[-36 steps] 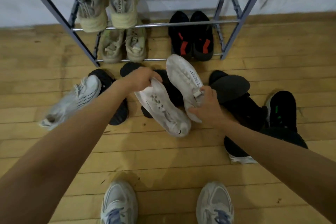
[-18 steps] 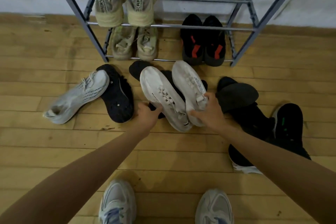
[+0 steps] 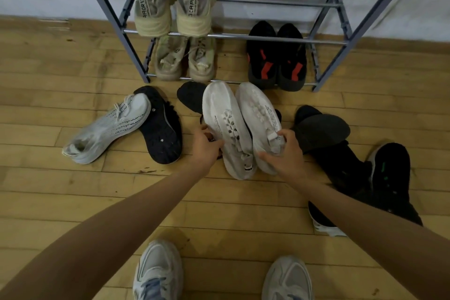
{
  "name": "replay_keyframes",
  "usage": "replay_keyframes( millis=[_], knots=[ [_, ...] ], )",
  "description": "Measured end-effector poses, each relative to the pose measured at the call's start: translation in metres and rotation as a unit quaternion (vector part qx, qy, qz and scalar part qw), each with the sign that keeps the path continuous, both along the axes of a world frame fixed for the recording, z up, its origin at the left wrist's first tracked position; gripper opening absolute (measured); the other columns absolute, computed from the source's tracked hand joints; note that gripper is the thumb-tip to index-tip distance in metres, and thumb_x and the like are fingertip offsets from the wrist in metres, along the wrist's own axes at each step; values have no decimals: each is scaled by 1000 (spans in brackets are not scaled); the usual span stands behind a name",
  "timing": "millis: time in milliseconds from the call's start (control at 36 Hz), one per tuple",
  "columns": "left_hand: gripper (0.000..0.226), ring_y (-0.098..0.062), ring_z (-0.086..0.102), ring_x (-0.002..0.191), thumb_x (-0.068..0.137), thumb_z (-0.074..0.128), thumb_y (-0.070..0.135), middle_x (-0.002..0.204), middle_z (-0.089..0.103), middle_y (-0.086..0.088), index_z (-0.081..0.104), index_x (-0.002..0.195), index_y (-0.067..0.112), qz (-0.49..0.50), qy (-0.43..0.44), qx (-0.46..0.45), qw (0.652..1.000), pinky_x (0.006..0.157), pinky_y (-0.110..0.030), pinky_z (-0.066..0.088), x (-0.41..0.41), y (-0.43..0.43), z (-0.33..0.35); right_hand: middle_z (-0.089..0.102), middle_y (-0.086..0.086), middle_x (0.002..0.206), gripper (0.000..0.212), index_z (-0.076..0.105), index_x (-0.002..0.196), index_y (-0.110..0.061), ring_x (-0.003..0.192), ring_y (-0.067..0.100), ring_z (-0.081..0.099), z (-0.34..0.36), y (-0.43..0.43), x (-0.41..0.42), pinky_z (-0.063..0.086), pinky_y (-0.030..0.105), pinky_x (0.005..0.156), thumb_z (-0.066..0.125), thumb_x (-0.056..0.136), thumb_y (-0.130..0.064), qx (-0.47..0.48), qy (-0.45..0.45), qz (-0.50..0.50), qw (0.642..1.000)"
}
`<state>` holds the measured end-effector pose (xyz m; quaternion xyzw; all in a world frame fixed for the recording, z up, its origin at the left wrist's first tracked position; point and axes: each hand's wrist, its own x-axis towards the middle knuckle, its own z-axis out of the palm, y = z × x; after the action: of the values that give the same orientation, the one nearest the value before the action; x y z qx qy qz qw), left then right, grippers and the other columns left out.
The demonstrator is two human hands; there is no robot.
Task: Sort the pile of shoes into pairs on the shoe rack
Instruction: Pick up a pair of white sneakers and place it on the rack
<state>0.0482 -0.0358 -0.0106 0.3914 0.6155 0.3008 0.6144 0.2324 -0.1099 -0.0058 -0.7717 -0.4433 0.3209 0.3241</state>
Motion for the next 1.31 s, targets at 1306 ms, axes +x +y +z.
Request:
replay_keyframes(
  millis=[1306],
  knots=[
    [74, -18, 65, 97, 82, 72, 11, 109, 62, 4, 34, 144, 21, -41, -51, -21, 998, 70, -35, 60, -52, -14, -2, 29, 11, 138, 96, 23, 141, -13, 127, 30, 36, -4, 2, -39, 41, 40, 99, 78, 68, -42, -168, -8, -3, 986]
  ],
)
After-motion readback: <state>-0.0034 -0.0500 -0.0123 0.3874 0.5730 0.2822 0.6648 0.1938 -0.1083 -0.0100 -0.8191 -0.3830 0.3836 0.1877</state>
